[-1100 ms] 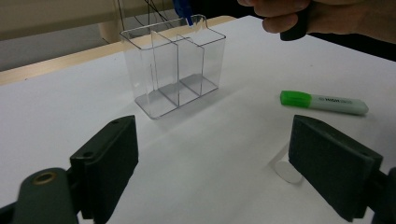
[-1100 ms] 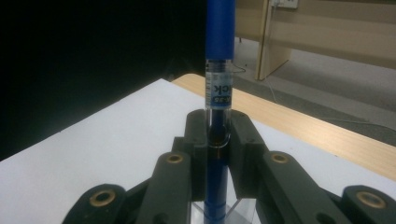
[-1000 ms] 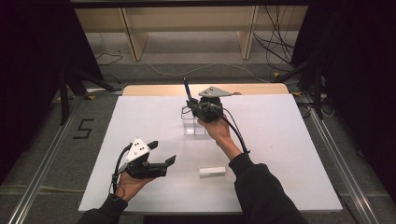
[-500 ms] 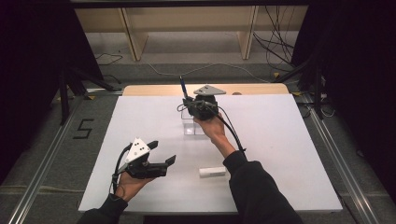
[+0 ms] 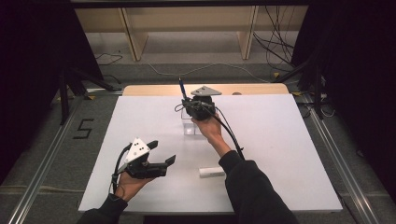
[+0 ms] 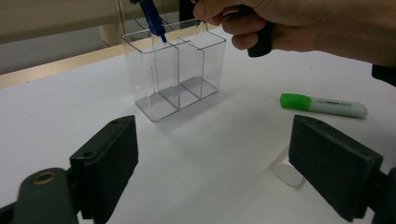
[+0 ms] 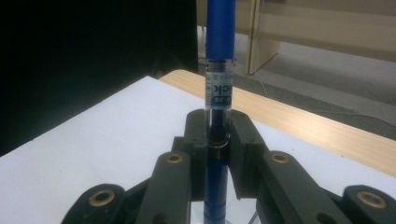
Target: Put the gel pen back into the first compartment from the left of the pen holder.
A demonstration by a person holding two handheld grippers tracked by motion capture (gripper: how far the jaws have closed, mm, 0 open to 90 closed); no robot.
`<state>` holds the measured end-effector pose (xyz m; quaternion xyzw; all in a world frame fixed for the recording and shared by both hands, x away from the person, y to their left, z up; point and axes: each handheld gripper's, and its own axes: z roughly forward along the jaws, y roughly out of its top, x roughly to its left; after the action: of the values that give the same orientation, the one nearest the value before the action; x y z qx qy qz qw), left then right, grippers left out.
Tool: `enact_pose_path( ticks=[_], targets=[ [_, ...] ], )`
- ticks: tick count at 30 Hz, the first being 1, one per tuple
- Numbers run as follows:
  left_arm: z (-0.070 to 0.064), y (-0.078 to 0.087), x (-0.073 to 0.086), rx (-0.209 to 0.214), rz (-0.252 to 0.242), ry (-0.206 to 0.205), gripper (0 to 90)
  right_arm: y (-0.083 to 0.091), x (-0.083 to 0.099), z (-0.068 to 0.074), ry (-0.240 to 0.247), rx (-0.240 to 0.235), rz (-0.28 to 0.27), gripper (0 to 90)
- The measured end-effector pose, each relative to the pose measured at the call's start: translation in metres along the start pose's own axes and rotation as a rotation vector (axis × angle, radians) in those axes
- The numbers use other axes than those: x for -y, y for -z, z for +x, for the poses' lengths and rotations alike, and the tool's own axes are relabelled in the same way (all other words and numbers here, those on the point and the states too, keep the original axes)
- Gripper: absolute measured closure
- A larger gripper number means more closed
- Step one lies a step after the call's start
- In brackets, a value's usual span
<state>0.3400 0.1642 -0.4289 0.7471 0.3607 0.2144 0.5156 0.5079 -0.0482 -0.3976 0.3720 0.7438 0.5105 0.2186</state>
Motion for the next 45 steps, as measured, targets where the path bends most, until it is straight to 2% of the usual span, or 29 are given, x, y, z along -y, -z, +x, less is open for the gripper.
enact_pose_path(
  ticks=[5,15,21,24,26,31,35,42,45],
  targets=[
    [0.0,0.0,0.0,0.003,0.003,0.0,15.4,-0.004,0.002,0.001,-0.012,0.006,-0.001,79.3],
    [0.0,0.0,0.0,0.001,0.0,0.0,15.5,-0.01,0.009,0.005,-0.008,0.022,0.032,79.1],
    [0.0,0.0,0.0,0.002,-0.004,0.006,15.4,-0.012,0.016,0.005,-0.023,0.028,0.046,78.7],
    [0.0,0.001,0.0,0.004,-0.001,0.003,15.4,-0.011,0.017,0.005,-0.035,0.017,0.042,72.3],
    [0.0,0.0,0.0,0.004,-0.004,0.009,15.4,-0.009,0.017,0.005,-0.041,0.005,0.053,61.5],
    [0.001,0.001,0.0,0.003,-0.003,0.008,15.4,0.012,0.009,0.003,-0.017,-0.006,0.027,47.3],
    [0.0,0.0,0.0,0.006,0.006,0.007,15.4,0.036,0.003,-0.008,-0.022,-0.033,0.026,42.5],
    [0.001,-0.002,0.0,0.005,0.014,0.007,15.4,0.074,0.009,-0.025,-0.007,-0.076,0.074,31.7],
    [0.001,-0.002,0.0,0.006,0.017,0.01,15.4,0.089,0.015,-0.028,0.026,-0.087,0.088,30.1]
  ],
)
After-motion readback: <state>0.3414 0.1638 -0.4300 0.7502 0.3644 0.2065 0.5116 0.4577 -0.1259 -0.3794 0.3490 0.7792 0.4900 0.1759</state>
